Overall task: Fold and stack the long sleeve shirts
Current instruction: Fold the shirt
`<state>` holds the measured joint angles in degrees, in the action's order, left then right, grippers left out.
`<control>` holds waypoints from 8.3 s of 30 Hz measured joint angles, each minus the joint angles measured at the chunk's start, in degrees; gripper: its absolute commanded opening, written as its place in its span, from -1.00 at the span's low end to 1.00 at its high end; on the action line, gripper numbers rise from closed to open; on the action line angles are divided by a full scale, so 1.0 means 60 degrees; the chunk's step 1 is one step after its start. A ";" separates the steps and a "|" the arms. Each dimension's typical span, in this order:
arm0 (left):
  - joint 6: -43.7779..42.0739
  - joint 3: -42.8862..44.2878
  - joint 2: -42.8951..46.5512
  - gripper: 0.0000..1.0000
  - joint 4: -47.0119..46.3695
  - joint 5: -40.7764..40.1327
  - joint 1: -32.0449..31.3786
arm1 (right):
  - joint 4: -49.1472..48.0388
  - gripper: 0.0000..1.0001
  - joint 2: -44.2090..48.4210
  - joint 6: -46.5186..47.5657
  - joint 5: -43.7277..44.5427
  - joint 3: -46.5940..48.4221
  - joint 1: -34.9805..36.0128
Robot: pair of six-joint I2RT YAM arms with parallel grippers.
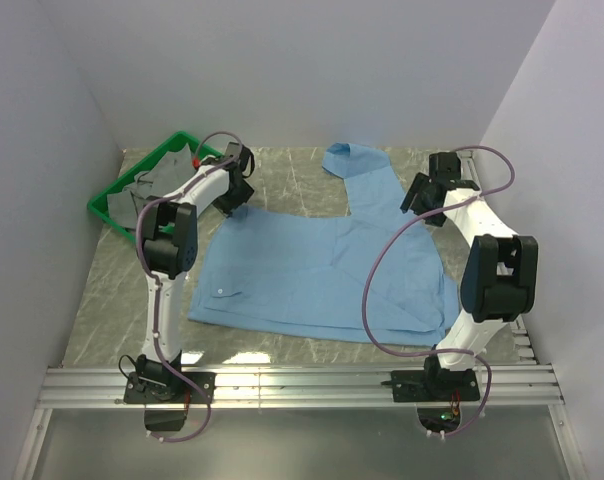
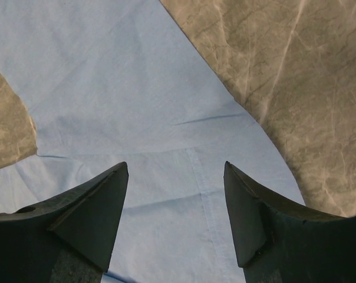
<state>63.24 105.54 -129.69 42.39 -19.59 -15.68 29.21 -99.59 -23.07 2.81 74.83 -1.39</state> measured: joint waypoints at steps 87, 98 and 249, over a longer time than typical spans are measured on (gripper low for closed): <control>-0.2346 -0.2095 0.1701 -0.99 -0.1173 -0.0229 0.0066 | 0.0080 -1.00 -0.1151 0.1432 0.0685 0.1512 0.0477; -0.2204 -0.3945 0.3865 -0.99 -0.1719 -0.0284 0.0066 | -0.0820 -1.00 0.0565 0.0419 0.0688 -0.0630 0.0477; -0.5501 -0.9278 0.8805 0.99 -0.3552 -0.1224 -0.0321 | 0.1293 -1.00 -0.4568 0.2747 -0.1169 0.4178 0.1373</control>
<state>30.24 49.87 -76.86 21.08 -26.94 -17.61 36.97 -127.00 -6.59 -4.21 99.90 6.85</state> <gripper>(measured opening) 0.994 0.007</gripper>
